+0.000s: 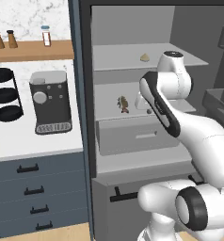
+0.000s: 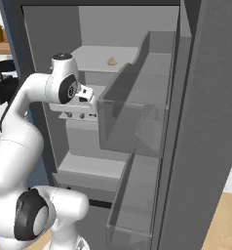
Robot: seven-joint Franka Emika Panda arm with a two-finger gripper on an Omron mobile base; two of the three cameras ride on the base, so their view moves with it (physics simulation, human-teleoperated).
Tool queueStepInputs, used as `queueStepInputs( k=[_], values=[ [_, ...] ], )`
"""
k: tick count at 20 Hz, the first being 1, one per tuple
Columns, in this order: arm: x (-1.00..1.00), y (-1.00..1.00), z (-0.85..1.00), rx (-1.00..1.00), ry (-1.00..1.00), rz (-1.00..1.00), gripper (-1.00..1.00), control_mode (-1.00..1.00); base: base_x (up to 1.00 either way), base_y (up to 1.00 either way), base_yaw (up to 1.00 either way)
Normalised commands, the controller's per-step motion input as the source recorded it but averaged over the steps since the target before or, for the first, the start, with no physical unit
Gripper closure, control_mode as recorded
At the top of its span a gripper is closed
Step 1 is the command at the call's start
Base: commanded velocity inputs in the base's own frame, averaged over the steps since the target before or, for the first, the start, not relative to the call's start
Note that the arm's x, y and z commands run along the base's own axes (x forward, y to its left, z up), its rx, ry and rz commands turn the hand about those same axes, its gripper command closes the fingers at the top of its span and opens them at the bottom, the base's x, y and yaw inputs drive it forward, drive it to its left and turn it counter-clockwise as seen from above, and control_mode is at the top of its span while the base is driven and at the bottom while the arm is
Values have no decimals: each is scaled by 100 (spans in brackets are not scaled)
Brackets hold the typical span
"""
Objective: Place one garlic and one fish in each tupperware on the nearby counter, to pack two identical lunches.
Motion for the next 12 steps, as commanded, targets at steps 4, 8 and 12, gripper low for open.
queueStepInputs(
  k=[4,8,12],
  values=[
    [-22,-3,0,0,0,0,-100,-100,0,0,0],
    [-39,-10,0,0,-22,-1,-100,-100,0,0,0],
    [-23,-11,4,0,-52,0,-100,-100,0,0,0]
  ],
)
